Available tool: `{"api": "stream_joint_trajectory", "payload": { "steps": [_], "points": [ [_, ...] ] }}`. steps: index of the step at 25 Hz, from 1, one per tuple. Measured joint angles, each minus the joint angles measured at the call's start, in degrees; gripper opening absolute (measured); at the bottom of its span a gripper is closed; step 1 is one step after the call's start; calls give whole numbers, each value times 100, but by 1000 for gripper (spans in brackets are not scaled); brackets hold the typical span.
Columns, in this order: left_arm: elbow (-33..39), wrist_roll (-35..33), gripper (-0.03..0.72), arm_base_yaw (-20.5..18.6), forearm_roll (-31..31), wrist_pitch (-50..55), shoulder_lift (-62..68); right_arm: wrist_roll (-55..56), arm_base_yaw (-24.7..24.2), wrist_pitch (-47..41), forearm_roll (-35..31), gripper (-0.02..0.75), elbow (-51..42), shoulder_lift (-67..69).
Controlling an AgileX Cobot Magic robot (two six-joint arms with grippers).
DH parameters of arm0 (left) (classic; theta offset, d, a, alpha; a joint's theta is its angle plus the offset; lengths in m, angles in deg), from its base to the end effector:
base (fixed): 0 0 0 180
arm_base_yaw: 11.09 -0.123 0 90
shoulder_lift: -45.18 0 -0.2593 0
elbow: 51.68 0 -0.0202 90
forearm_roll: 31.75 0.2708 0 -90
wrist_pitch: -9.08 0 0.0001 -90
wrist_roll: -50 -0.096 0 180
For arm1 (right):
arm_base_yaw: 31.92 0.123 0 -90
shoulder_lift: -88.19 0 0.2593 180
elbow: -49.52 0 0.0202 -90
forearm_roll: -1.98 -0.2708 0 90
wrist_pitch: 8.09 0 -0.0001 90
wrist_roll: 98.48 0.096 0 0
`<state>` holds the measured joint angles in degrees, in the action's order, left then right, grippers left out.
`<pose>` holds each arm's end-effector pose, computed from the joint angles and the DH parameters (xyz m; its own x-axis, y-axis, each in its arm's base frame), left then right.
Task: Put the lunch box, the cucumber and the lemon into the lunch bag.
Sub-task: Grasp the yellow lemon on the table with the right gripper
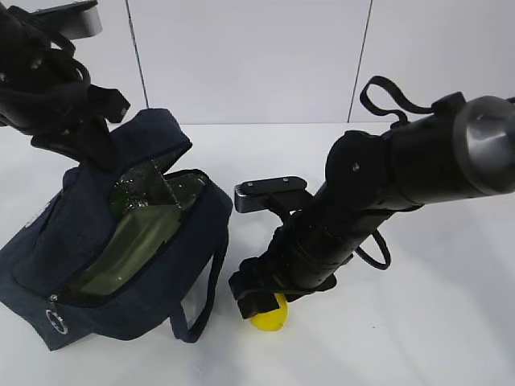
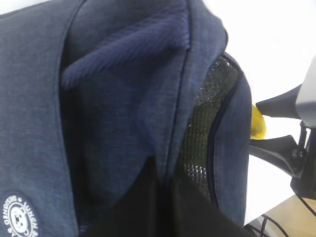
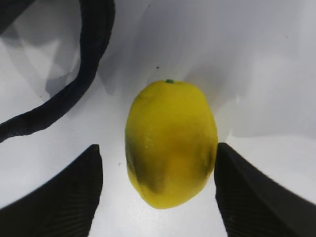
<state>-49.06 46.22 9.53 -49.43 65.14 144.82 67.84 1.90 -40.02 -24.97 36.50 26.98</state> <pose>0.3177 -0.1454 0.2553 -0.9041 0.2265 -0.3625 0.3355 0.9015 -0.2735 0.2951 0.2255 0.0967 -0.8754 -0.3904 -0.2852 -0.4654 0.8403 0.2783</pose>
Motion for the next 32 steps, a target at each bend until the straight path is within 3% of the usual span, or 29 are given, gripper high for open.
{"api": "stream_joint_trajectory", "payload": {
  "steps": [4, 10, 13, 23, 28, 32],
  "points": [
    [0, 0, -6, 0, 13, 0, 0, -13, 0, 28, 0, 524, 0, 14],
    [0, 0, -7, 0, 13, 0, 0, -13, 0, 30, -13, 345, 0, 14],
    [0, 0, -7, 0, 13, 0, 2, -13, 0, 40, -15, 308, 0, 14],
    [0, 0, -6, 0, 13, -10, 2, -13, 0, -1190, 42, 262, 871, 14],
    [0, 0, -6, 0, 13, -10, 2, 103, 0, -1955, 581, 258, 1553, 14],
    [0, 0, -6, 0, 13, -10, 2, 539, 0, -2019, 1054, 259, 1615, 14]
  ]
}}
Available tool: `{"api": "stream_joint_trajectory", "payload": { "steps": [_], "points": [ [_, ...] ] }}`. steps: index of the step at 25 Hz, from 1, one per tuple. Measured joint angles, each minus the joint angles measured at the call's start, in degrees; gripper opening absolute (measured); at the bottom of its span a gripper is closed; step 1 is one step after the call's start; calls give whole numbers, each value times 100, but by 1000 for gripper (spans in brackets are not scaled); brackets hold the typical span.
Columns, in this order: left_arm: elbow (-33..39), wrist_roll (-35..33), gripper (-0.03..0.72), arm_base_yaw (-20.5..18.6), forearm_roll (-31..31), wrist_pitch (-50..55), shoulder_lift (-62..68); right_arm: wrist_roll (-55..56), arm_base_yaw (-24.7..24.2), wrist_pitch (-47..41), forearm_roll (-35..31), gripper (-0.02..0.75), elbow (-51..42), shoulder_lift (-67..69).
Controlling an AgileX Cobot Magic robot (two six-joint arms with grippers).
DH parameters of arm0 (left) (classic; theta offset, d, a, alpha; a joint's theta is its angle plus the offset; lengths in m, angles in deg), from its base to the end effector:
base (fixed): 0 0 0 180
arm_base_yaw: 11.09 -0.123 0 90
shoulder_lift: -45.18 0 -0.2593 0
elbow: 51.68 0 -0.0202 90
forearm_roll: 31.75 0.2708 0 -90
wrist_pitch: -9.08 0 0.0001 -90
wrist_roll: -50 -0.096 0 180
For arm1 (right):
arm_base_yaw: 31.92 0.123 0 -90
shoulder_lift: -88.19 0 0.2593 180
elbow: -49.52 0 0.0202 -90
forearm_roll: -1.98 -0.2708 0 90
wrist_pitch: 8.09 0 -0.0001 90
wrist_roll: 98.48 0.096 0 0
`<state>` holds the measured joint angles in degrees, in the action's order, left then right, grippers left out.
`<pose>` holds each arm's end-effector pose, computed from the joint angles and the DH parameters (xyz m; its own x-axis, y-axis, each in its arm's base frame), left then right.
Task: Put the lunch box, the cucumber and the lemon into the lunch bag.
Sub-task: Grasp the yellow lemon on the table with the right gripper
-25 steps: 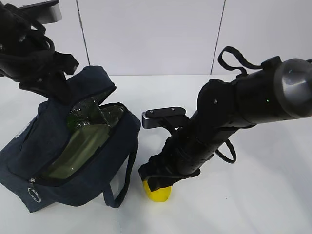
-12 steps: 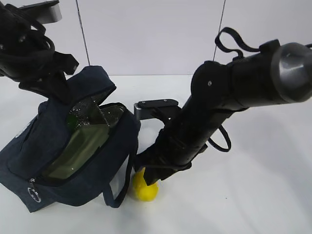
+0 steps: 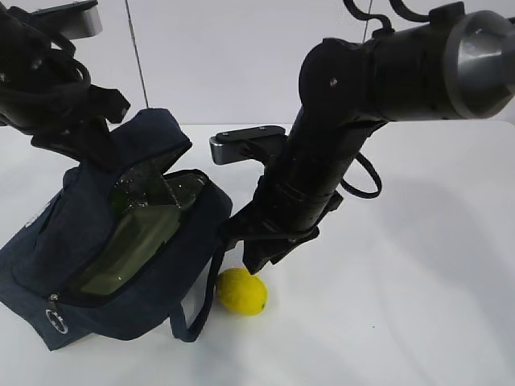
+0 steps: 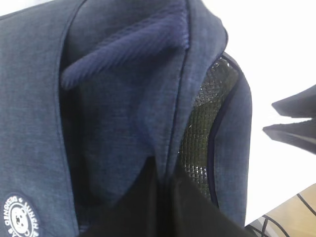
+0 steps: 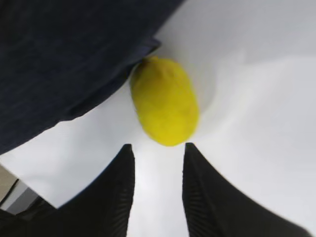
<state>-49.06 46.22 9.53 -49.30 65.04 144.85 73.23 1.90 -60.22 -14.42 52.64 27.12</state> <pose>0.3179 -0.1453 0.2551 -0.9034 0.2271 -0.3638 0.3360 0.9020 -0.2712 0.3198 0.2400 0.1591 -0.8282 -0.5149 -0.2212 -0.5570 0.7995 0.2246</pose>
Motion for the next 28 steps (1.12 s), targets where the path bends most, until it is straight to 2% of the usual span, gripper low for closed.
{"api": "stream_joint_trajectory", "payload": {
  "steps": [2, 6, 9, 13, 19, 28],
  "points": [
    [0, 0, -7, 0, 0, 0, 0, 107, 0, 0, 108, 297, 14, 0],
    [0, 0, -6, 0, 4, 0, 0, -20, 0, 73, 148, 489, 14, 0],
    [0, 0, -6, 0, 13, -10, 0, -89, 0, 196, 152, 575, 14, 3],
    [0, 0, -6, 0, 26, -28, 0, -109, 0, 284, 106, 589, 14, 91],
    [0, 0, -7, 0, 26, -28, 0, -41, 0, 643, -450, 587, 14, 318],
    [0, 0, -7, 0, 39, -28, 0, 231, 0, 715, -479, 586, 14, 519]
  ]
}}
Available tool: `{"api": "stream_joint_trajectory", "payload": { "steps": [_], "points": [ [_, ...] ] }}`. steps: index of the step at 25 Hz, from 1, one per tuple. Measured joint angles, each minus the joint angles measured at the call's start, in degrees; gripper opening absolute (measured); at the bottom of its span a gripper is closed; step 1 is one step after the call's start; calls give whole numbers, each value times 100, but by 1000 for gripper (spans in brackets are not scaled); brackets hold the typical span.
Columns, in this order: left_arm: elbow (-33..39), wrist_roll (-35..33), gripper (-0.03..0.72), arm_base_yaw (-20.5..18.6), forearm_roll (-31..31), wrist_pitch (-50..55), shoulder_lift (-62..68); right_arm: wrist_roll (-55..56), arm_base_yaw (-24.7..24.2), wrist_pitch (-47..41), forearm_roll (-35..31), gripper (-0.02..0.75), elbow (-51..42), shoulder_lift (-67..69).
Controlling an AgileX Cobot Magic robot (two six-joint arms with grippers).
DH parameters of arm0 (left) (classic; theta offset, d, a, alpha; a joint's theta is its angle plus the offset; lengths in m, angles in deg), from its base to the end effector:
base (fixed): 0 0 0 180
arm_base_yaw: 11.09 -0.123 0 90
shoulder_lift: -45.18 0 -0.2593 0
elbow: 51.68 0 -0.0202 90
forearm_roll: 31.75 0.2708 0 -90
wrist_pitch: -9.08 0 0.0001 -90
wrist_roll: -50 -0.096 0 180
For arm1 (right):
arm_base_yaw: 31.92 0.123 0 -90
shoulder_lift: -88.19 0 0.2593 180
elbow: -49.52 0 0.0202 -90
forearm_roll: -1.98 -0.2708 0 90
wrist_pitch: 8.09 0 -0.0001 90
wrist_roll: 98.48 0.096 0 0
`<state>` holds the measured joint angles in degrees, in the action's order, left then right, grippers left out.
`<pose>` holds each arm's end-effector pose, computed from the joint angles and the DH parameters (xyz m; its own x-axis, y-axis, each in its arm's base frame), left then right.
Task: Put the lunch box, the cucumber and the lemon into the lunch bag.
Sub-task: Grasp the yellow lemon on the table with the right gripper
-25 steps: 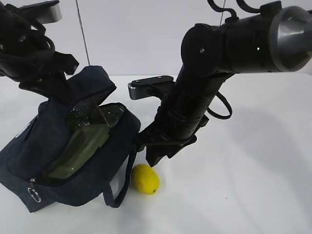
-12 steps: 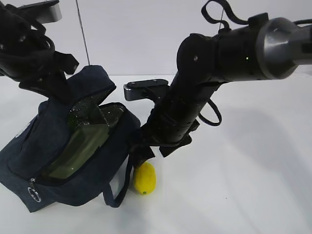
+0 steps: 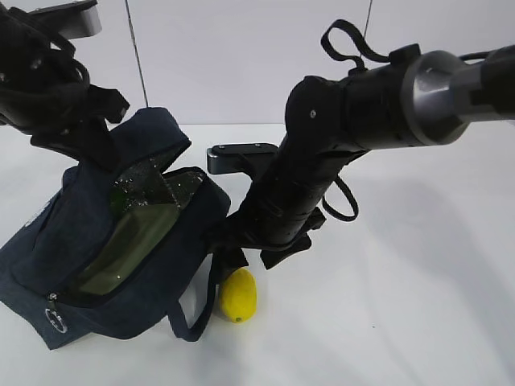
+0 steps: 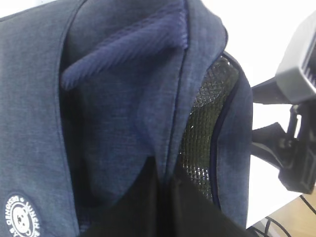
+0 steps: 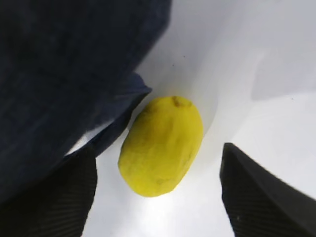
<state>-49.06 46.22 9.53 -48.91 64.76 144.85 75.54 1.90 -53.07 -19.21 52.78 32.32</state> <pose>0.3185 -0.1449 0.2551 -0.9009 0.2289 -0.3688 0.3378 0.9033 -0.2645 0.3303 0.2508 0.1269 -0.8844 -0.4034 -0.2346 -0.4595 0.8404 0.2874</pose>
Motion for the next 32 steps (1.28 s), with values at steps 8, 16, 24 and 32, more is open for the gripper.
{"api": "stream_joint_trajectory", "payload": {
  "steps": [8, 16, 24, 32],
  "points": [
    [0, 0, -7, 0, 4, -14, 0, 311, 0, 123, 10, 582, 0, 112],
    [0, 0, -7, 0, 138, -27, 0, 598, 0, 360, -12, 576, -166, 132],
    [0, 0, -7, 0, 183, -41, 0, 641, 0, 396, -80, 463, -177, 132],
    [0, 0, -7, 0, 183, -54, 0, 598, 0, 373, -193, 451, -191, 132]
  ]
}}
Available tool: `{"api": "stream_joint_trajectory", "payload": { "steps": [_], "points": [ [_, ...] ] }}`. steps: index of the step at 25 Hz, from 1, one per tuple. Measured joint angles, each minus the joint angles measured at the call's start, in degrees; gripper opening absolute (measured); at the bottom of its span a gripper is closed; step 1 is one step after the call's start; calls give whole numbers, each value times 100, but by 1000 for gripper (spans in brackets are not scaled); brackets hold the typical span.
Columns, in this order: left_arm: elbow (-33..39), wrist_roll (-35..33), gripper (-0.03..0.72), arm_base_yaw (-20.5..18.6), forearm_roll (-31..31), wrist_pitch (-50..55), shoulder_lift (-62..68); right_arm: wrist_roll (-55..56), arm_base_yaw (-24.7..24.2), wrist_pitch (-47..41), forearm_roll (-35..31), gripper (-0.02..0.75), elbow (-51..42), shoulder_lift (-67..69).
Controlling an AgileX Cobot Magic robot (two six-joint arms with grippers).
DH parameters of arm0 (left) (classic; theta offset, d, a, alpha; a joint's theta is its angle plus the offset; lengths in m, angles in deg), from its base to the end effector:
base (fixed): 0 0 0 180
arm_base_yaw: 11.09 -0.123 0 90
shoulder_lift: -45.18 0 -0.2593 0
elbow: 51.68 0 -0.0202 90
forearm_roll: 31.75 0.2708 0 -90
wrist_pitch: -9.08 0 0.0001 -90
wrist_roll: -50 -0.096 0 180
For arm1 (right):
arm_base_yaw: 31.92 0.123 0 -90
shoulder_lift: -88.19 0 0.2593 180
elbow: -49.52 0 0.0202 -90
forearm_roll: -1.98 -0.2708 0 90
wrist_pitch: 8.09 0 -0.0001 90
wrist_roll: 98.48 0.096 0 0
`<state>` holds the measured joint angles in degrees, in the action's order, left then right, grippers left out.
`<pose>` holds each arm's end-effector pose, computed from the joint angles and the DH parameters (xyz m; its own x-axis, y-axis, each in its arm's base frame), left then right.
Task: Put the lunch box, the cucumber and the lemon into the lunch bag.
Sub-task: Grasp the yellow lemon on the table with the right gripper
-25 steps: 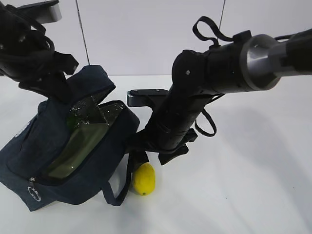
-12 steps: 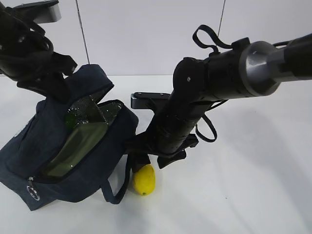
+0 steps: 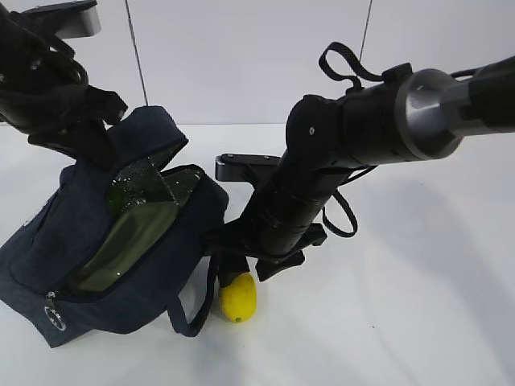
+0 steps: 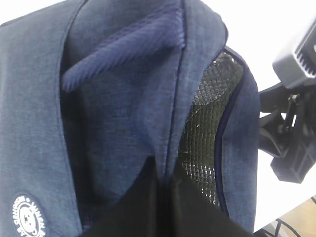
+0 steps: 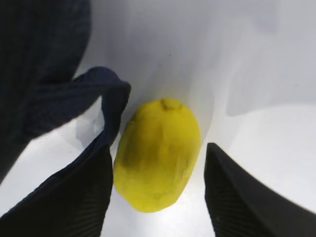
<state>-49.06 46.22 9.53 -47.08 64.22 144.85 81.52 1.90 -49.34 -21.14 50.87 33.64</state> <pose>0.3201 -0.1427 0.2548 -0.8925 0.2427 -0.3802 0.3466 0.9084 -0.2338 0.3293 0.2505 0.1104 -0.9400 -0.2744 -0.2029 -0.3290 0.8866 0.3251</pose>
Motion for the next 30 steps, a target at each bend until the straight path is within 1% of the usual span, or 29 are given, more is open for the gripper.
{"api": "stream_joint_trajectory", "payload": {
  "steps": [2, 6, 18, 20, 23, 25, 30],
  "points": [
    [0, 0, -7, 0, 0, 0, 0, -202, 0, -10, -153, 456, 0, 0],
    [0, 0, -7, 0, 8, -13, 0, -453, 0, -10, -500, 491, 0, 0],
    [0, 0, -7, 0, 14, -13, 0, -503, 0, -142, -619, 496, 0, 350],
    [0, 0, -6, 0, 22, -13, 0, -503, 0, -142, -633, 472, 0, 350],
    [0, 0, -6, 0, 22, -13, 0, -503, 0, -142, -647, 398, 0, 350],
    [0, 0, -7, 0, 22, -13, 0, -503, 0, -142, -647, 374, 0, 350],
    [0, 0, -7, 0, 22, -13, 0, -512, 0, -193, -523, 361, 0, 350]
  ]
}}
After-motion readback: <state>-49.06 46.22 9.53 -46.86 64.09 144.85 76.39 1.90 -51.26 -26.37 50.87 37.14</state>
